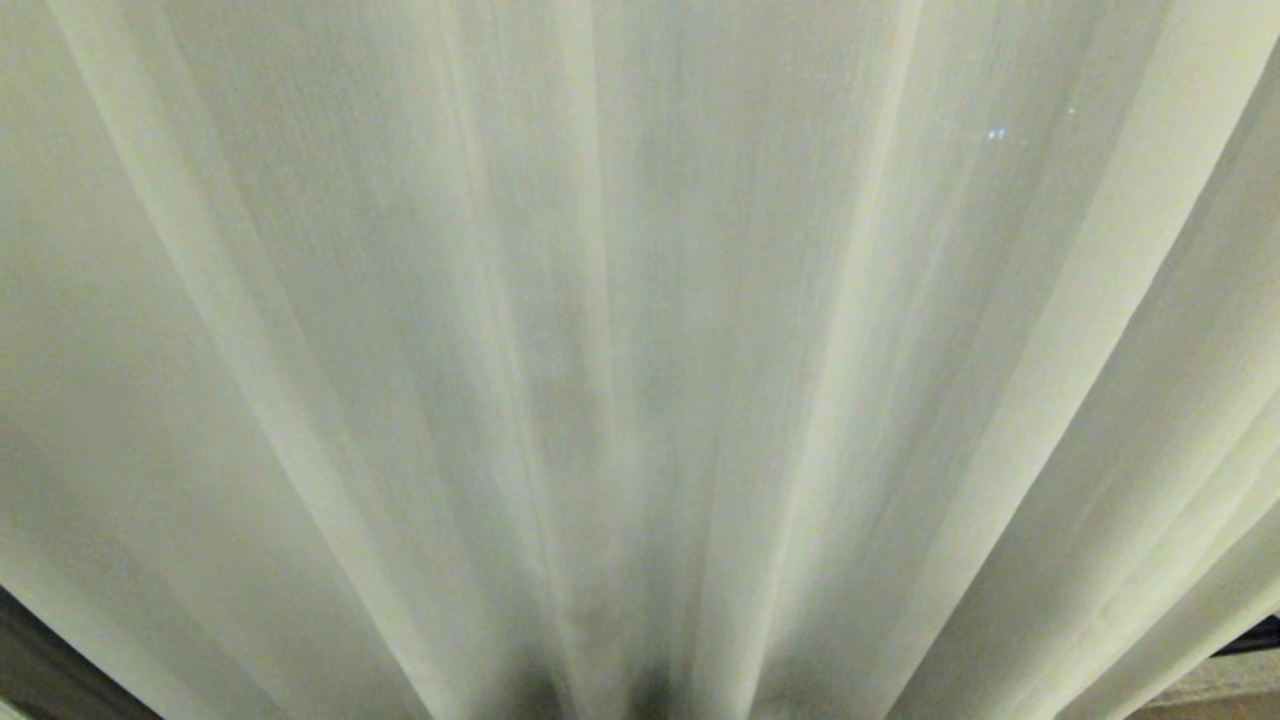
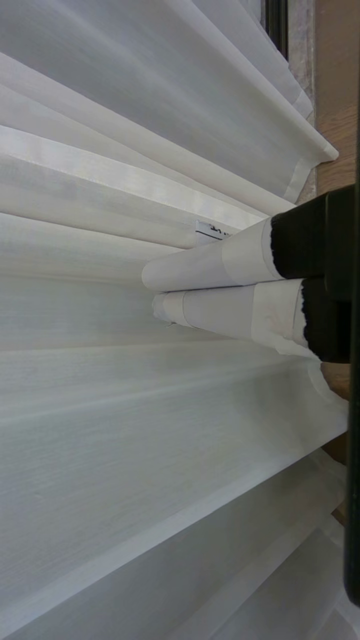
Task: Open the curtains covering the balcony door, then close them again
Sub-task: Close the outer curtains on both sides
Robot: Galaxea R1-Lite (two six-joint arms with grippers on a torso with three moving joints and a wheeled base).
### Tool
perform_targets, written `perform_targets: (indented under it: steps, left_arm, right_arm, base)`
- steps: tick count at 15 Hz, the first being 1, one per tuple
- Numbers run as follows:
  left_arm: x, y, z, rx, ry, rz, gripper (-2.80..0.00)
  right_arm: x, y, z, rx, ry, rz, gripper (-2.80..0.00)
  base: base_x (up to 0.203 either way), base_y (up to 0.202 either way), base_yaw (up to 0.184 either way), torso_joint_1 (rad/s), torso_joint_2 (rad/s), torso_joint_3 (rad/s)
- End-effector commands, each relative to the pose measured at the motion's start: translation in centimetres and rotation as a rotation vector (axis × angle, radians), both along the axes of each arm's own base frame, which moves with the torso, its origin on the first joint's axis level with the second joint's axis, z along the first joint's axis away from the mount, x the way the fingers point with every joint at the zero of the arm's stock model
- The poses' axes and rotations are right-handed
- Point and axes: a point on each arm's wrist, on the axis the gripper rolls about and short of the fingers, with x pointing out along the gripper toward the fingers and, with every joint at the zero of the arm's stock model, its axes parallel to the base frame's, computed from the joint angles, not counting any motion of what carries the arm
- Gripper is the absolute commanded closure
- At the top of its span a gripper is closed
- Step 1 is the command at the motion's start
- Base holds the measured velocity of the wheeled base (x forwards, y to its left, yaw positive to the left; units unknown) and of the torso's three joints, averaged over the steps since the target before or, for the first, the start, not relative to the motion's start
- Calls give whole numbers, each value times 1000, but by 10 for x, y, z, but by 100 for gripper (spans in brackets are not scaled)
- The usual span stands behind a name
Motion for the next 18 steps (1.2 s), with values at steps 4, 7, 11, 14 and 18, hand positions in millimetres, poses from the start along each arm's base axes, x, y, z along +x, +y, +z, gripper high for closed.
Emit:
perform_targets:
  steps: [4, 7, 11, 14, 18]
  left_arm:
    - [0, 1, -1, 8, 32, 35, 0]
    - [-10, -17, 3, 4, 43, 25, 0]
    - [-24, -57, 4, -17, 65, -26, 0]
    - [-29, -72, 5, -18, 84, -46, 0]
    - [-38, -62, 8, -1, 96, 3, 0]
  right_arm:
    - [0, 0, 0, 0, -1, 0, 0]
    - [0, 0, 0, 0, -1, 0, 0]
    - [0, 0, 0, 0, -1, 0, 0]
    - [0, 0, 0, 0, -1, 0, 0]
    - [0, 0, 0, 0, -1, 0, 0]
  base:
    - [0, 0, 0, 0, 0, 0]
    - [0, 0, 0, 0, 0, 0]
    - [0, 0, 0, 0, 0, 0]
    - [0, 0, 0, 0, 0, 0]
    - [0, 0, 0, 0, 0, 0]
